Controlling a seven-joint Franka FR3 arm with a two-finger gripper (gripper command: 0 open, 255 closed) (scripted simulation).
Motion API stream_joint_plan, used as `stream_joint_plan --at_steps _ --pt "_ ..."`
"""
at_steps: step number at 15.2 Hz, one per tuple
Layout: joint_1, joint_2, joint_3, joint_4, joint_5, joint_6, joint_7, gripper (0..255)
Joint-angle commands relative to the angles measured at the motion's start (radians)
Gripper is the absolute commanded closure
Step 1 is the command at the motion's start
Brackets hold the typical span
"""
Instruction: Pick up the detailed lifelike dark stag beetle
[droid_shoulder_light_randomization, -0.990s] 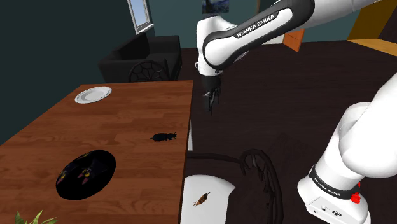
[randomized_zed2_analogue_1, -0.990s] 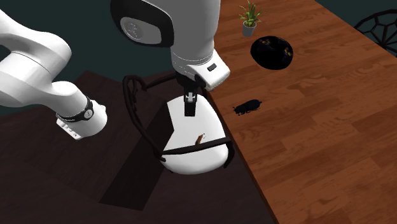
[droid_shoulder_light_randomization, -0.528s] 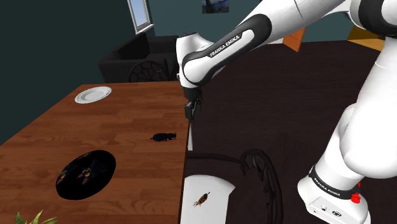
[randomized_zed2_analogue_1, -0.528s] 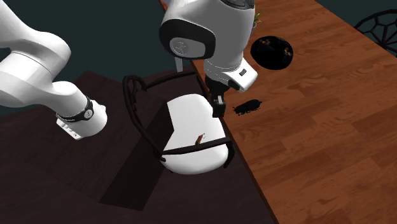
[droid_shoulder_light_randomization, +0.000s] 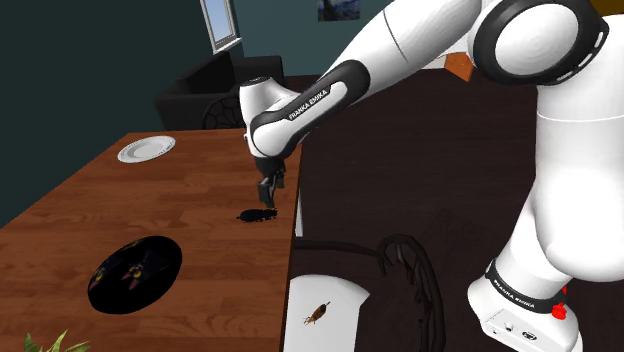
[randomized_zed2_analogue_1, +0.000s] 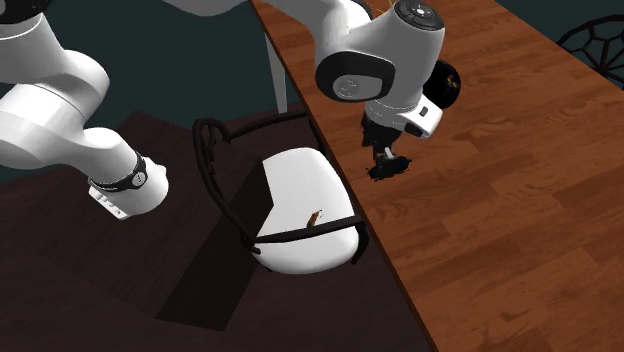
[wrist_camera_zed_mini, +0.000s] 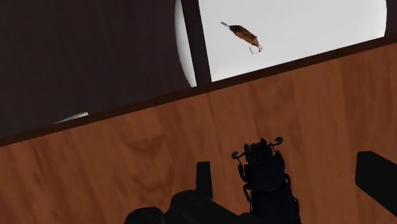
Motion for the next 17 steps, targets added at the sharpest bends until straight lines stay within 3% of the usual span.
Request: stream_joint_plan --at_steps 1,6,15,16,17 --pt "0.015 0.071 0.002 0.074 -0.019 0.006 -0.001 0" --pt "0.062 0.241 0.005 0.272 -0.06 -0.004 0.0 0" --pt "0.067 0.298 -0.003 0.256 -0.07 0.068 0.006 0" --pt "0.067 0.299 -0.002 0.259 -0.07 0.066 0.007 255" --pt "0.068 0.3 -0.002 0.259 -0.07 0.066 0.007 255"
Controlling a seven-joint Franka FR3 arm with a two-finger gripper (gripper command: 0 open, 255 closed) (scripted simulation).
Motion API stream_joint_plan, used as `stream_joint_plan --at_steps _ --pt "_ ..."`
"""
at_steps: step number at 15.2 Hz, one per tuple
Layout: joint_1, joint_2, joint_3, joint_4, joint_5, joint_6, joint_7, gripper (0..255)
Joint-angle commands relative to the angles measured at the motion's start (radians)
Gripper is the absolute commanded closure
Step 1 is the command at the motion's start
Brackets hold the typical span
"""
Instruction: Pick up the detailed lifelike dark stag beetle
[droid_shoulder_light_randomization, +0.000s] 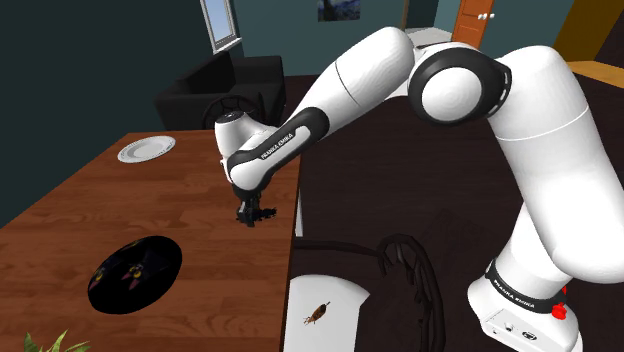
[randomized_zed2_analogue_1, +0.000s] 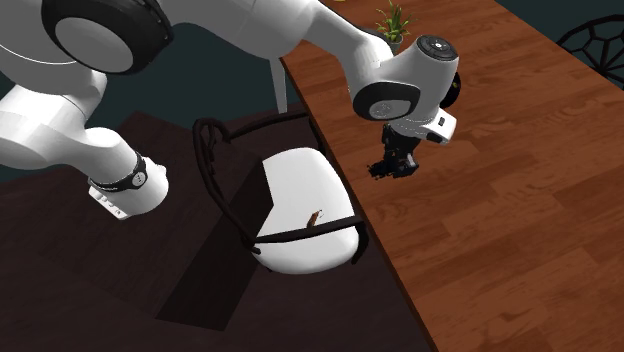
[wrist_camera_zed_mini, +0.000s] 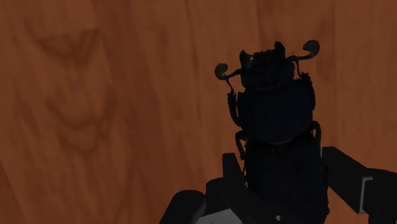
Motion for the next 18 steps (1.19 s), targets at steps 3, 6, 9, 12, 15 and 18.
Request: stream_joint_plan --at_steps 3,6,9,12,15,18 --pt "-0.002 0.009 -0.004 0.004 -0.002 0.002 0.0 255" --pt "-0.001 0.007 -0.004 0.003 -0.002 0.002 0.002 255" --pt "-0.004 -0.004 -0.003 -0.002 0.0 -0.005 -0.001 255" --pt "-0.006 -0.027 0.0 0.003 0.004 -0.033 -0.004 255" --pt "-0.007 -0.049 0.003 0.011 0.008 -0.062 -0.006 255" --pt "-0.009 -0.069 0.005 0.021 0.011 -0.092 -0.008 255"
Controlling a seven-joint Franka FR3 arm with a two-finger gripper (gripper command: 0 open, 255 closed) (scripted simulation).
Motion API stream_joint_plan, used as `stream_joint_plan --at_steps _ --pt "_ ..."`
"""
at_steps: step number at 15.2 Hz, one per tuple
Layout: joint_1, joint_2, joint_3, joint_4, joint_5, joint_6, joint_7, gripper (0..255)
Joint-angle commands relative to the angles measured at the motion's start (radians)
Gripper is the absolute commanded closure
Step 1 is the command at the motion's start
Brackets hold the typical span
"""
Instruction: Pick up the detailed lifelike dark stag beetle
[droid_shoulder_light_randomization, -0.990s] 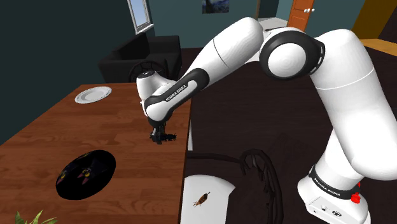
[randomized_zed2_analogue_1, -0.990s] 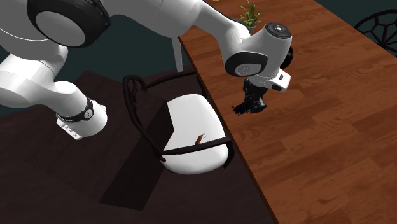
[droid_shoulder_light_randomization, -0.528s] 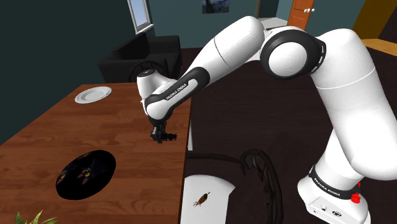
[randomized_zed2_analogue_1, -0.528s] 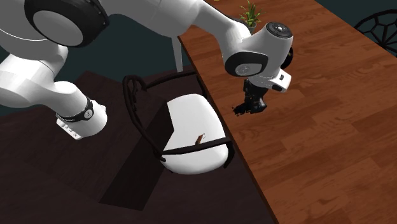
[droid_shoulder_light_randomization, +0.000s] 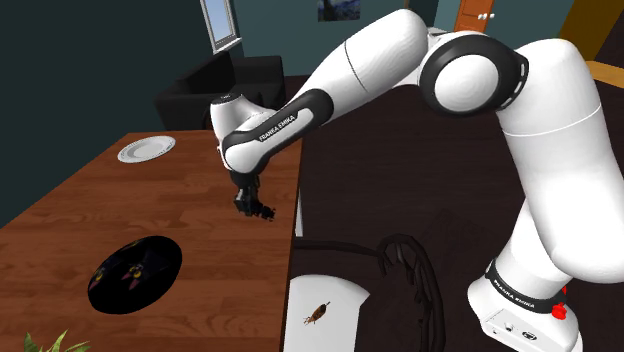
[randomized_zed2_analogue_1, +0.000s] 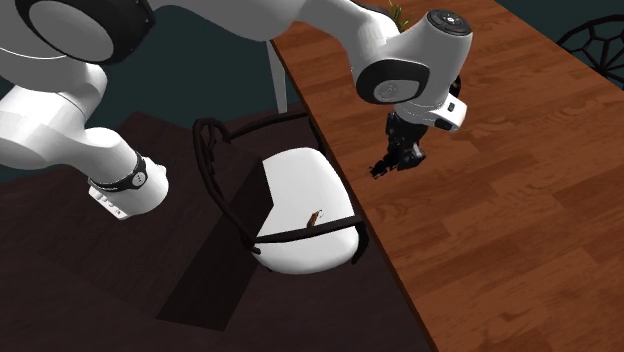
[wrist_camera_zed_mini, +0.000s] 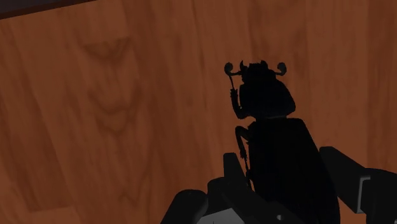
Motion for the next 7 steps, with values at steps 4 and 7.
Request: stream_joint_plan --at_steps 4,7 --pt "-0.002 -0.034 0.004 0.018 0.006 -0.052 -0.004 255" --pt "-0.003 -0.041 0.005 0.023 0.008 -0.064 -0.005 255"
